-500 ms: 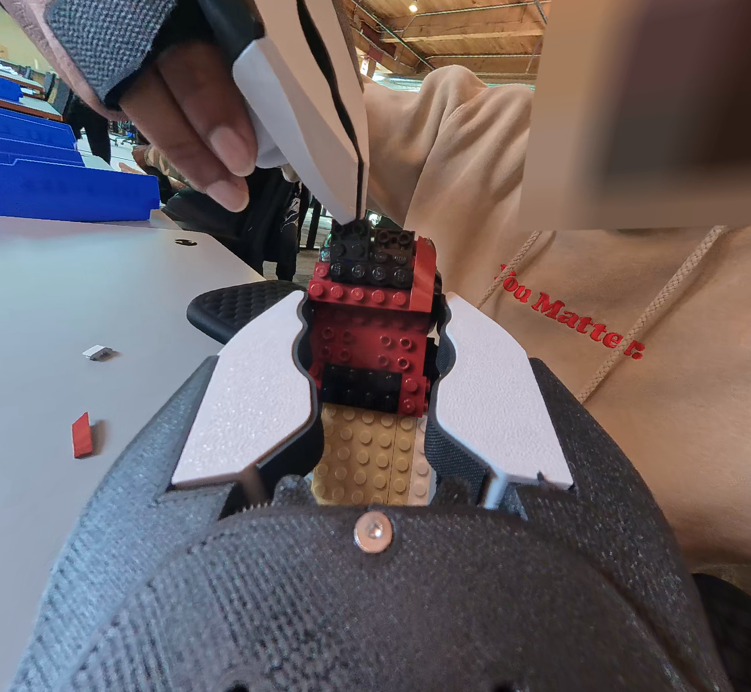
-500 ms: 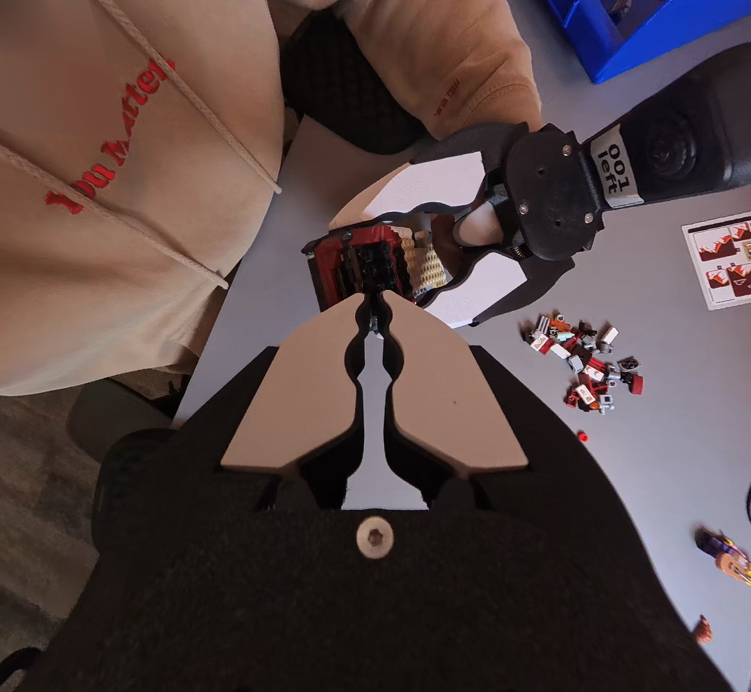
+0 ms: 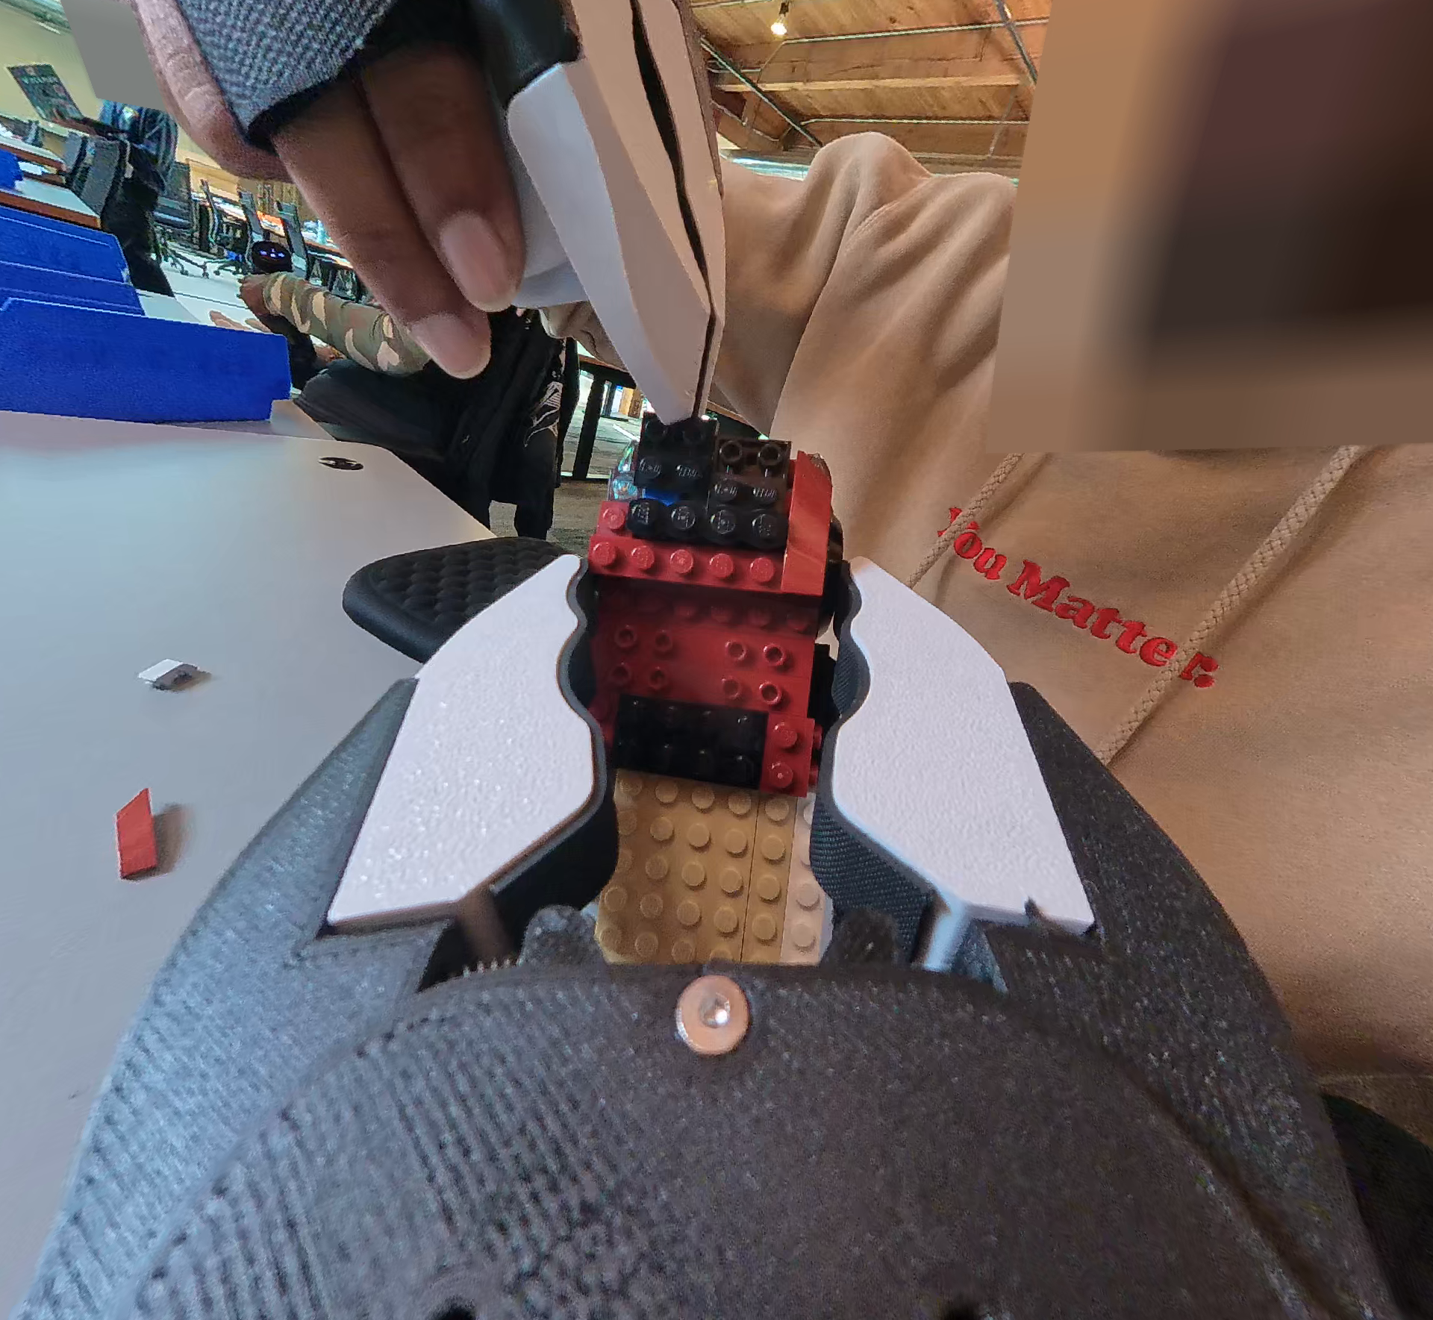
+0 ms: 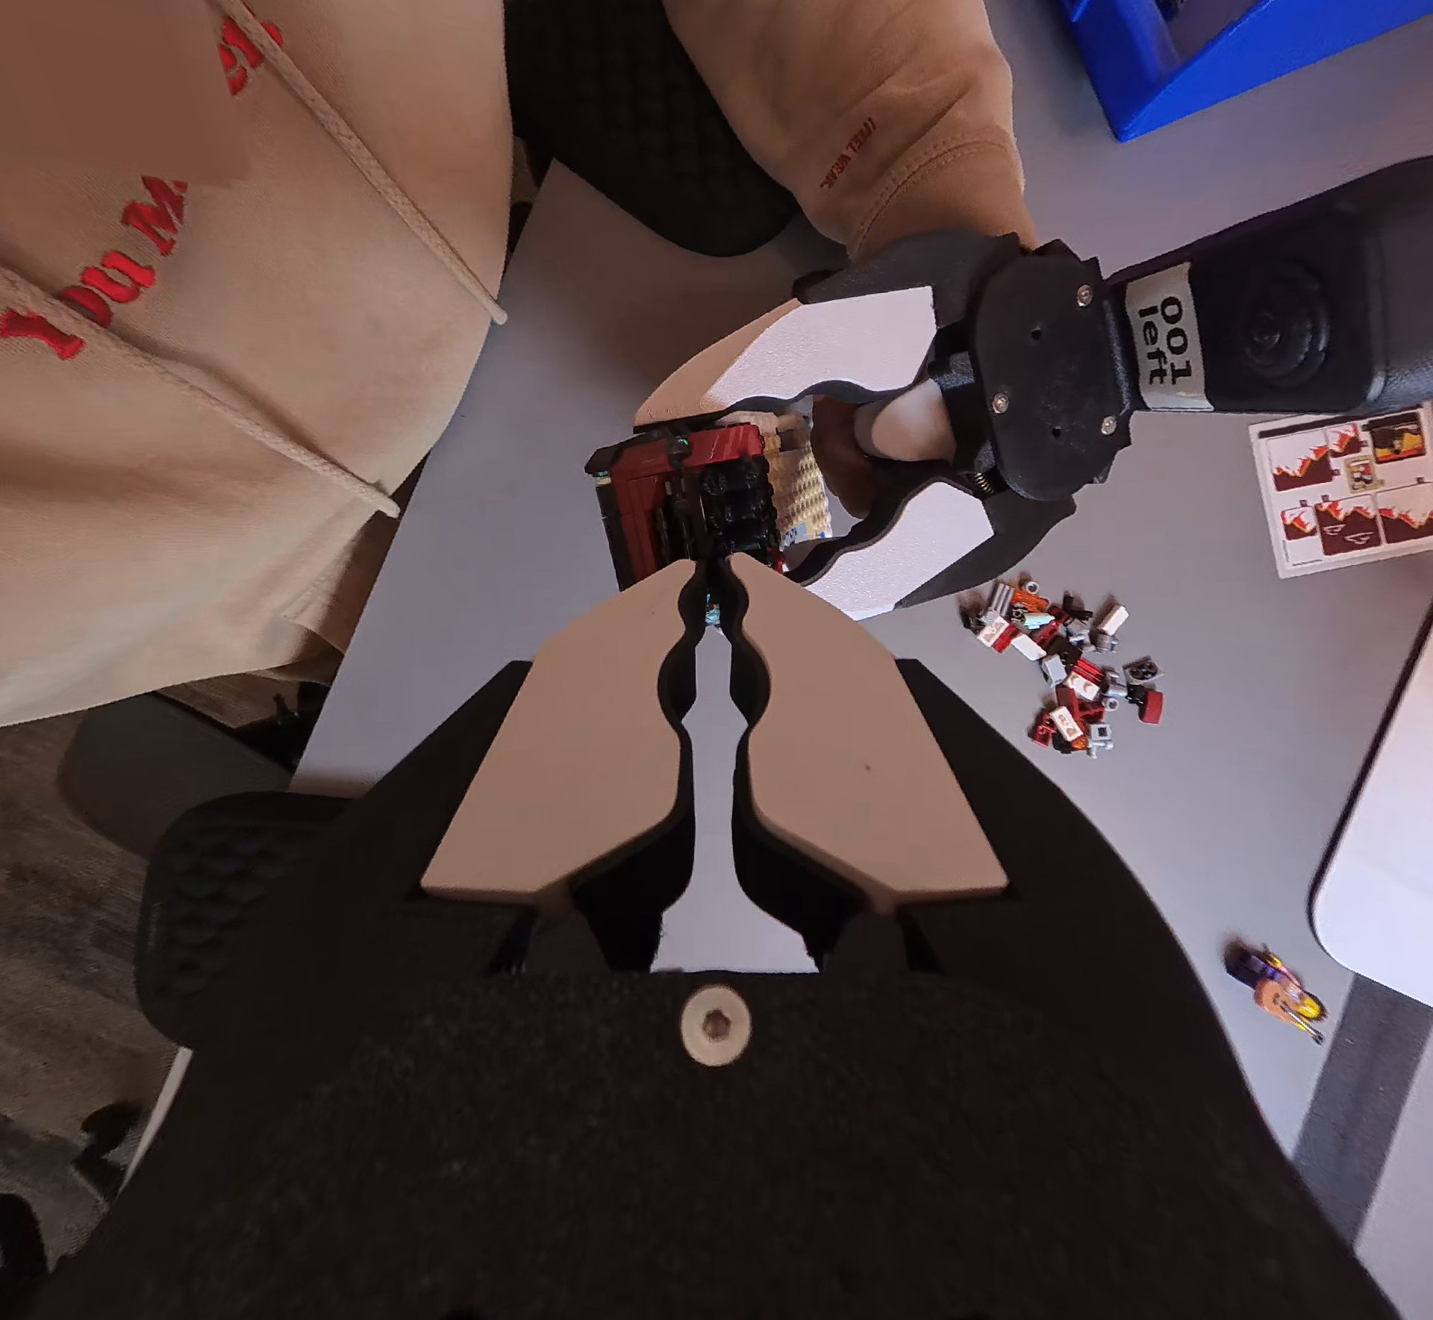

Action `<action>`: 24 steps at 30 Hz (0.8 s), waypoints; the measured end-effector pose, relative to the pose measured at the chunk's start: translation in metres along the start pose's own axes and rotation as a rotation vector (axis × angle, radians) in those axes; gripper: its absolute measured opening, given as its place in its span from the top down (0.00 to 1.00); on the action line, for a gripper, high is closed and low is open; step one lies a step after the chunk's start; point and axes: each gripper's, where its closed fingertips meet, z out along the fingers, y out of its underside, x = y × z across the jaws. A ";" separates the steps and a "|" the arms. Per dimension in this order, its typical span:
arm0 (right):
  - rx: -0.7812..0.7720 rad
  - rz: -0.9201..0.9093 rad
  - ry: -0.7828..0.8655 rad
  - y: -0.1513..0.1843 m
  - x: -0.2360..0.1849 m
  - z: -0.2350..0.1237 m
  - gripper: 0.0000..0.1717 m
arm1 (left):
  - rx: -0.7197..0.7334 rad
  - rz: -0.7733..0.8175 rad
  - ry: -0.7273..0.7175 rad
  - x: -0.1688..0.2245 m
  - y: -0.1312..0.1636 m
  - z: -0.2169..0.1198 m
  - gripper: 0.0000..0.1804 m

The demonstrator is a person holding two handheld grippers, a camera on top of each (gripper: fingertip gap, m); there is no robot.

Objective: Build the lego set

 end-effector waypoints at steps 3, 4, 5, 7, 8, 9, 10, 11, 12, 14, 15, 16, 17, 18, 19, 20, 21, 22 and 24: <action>-0.018 -0.021 0.034 0.001 0.000 0.000 0.98 | 0.001 -0.004 0.001 0.000 0.000 0.000 0.67; -0.023 -0.027 0.046 0.001 0.000 0.001 0.98 | 0.001 -0.005 0.000 0.000 0.000 0.000 0.67; -0.027 -0.034 0.058 0.001 0.000 0.001 0.98 | 0.001 -0.007 0.000 0.000 0.001 0.000 0.67; -0.032 -0.047 0.081 0.001 -0.001 0.001 0.98 | 0.001 -0.010 0.003 0.000 0.001 0.000 0.67; -0.036 -0.054 0.092 0.001 -0.001 0.001 0.98 | 0.001 -0.010 0.004 0.000 0.001 0.000 0.67; -0.040 -0.062 0.104 0.001 -0.001 0.001 0.98 | 0.001 -0.012 0.006 0.000 0.001 0.000 0.67; -0.044 -0.069 0.114 0.001 -0.001 0.001 0.98 | 0.000 -0.013 0.009 0.001 0.001 0.000 0.67; -0.047 -0.075 0.124 0.001 -0.001 0.001 0.98 | 0.001 -0.016 0.013 0.001 0.001 0.000 0.67; -0.051 -0.082 0.137 0.001 -0.001 0.001 0.98 | 0.001 -0.017 0.012 0.001 0.001 0.000 0.67; -0.060 -0.097 0.164 0.001 0.000 0.001 0.98 | 0.003 -0.022 0.013 0.001 0.001 -0.001 0.67; -0.062 -0.101 0.170 0.001 -0.001 0.001 0.98 | 0.002 -0.021 0.013 0.001 0.001 0.000 0.67; -0.061 -0.103 0.174 0.000 -0.001 0.001 0.98 | 0.001 -0.020 0.017 0.002 0.001 0.000 0.67; -0.060 -0.105 0.178 0.000 -0.002 0.001 0.98 | -0.001 -0.018 0.018 0.002 0.001 0.000 0.67; -0.062 -0.108 0.187 0.000 -0.002 0.002 0.98 | -0.003 -0.016 0.016 0.002 0.002 0.000 0.67; -0.061 -0.112 0.198 0.001 -0.002 0.002 0.98 | -0.002 -0.017 0.013 0.002 0.002 0.000 0.67; -0.059 -0.113 0.208 0.001 -0.002 0.001 0.98 | -0.002 -0.017 0.012 0.002 0.002 0.000 0.67; -0.053 -0.112 0.212 0.000 -0.002 0.002 0.98 | -0.006 -0.015 0.014 0.002 0.002 0.001 0.67; -0.046 -0.109 0.214 0.000 -0.003 0.002 0.98 | -0.011 -0.012 0.015 0.003 0.003 0.001 0.67; -0.031 -0.103 0.224 0.000 -0.004 0.003 0.98 | -0.016 -0.009 0.013 0.003 0.003 0.002 0.67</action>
